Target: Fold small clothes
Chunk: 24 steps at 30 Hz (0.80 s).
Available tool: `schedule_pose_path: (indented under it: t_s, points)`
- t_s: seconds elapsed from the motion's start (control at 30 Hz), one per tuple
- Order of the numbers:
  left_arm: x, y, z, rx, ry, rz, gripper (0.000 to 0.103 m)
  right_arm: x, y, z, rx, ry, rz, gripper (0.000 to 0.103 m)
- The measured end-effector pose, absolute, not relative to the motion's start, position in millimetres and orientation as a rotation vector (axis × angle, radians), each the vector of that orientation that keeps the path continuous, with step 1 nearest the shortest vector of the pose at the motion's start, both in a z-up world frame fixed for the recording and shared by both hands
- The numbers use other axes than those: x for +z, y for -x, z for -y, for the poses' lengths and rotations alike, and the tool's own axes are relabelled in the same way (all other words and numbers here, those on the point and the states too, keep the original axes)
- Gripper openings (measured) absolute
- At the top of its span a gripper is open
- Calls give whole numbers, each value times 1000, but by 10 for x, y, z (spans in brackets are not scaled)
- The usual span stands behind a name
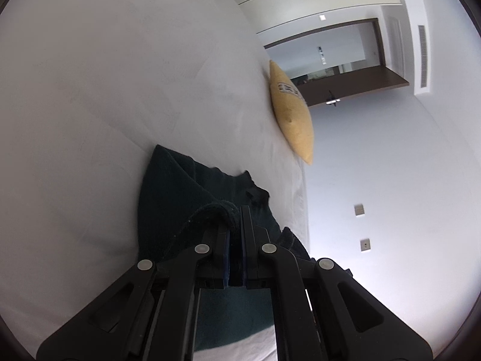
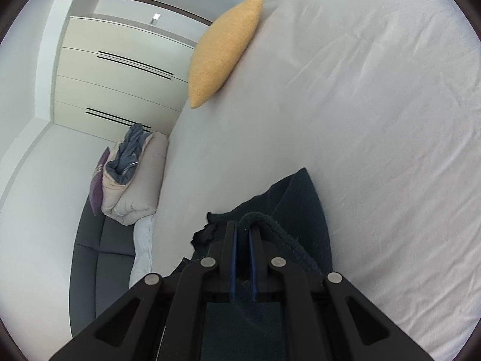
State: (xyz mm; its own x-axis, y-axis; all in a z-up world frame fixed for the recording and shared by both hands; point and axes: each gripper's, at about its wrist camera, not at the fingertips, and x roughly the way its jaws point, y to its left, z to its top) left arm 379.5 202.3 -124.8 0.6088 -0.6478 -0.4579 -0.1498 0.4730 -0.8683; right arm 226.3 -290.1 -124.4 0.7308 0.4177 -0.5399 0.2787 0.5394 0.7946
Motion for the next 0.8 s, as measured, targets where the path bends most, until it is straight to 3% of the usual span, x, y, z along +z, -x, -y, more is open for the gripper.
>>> schedule_pose_path:
  t_s: [0.4,0.57,0.63,0.67,0.73,0.77,0.8]
  points:
    - [-1698,-4515,-1990,-268,1025,-932,4,-1562,-2757,2973,14,-1048,-810,12]
    - [-2001,-4713,-1970,-264,1051,-1018,6,-1631,-2723,3056,-2,-1077,-760,35]
    - [-2002,-4723,-1986,-280,1052,-1002,11,-1562,-2635,3102,-33,-1049,-731,54]
    - [-1994,-4720,-2000,-285,1054,-998,18,-1533,-2593,3129,-49,-1046,-718,57]
    - [-1950,-4688,-2073,-277,1057,-972,45,-1435,-2486,3178,-46,-1034,-683,57]
    - [-1919,-4659,-2116,-263,1059,-956,77,-1392,-2446,3181,-44,-1022,-675,57]
    - [-1884,-4605,-2193,-226,1067,-926,85,-1321,-2398,3164,-39,-992,-667,57]
